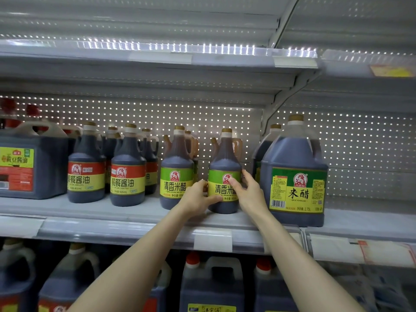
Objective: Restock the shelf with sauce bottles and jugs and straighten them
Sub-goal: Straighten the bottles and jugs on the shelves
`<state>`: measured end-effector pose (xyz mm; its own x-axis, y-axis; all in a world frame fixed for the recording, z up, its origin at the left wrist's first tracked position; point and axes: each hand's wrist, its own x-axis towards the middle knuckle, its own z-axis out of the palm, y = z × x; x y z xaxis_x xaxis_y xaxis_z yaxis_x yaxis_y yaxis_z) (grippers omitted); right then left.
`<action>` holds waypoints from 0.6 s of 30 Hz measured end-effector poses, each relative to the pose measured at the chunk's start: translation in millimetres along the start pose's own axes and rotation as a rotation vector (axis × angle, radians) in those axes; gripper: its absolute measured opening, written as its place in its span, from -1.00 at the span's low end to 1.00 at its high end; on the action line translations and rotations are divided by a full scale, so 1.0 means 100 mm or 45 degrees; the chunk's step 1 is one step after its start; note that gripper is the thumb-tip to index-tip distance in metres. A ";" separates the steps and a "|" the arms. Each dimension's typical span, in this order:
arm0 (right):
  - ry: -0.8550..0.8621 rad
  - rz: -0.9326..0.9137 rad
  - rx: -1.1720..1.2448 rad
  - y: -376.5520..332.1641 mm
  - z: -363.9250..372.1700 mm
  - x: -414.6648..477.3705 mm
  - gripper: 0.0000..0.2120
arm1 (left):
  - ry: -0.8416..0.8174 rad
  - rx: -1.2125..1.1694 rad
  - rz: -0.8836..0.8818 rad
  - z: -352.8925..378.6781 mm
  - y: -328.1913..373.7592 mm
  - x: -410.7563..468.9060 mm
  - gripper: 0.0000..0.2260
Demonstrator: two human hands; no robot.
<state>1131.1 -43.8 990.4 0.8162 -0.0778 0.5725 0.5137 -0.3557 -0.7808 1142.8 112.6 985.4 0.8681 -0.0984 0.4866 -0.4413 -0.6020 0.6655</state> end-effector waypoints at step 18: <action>0.021 0.008 0.004 -0.11 0.05 -0.11 -0.54 | -0.036 0.016 -0.030 0.00 -0.08 -0.06 -0.58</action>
<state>1117.5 -34.9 991.2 0.8150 -0.0957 0.5715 0.5092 -0.3524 -0.7852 1140.7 118.3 977.4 0.8843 -0.1065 0.4546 -0.4181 -0.6140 0.6695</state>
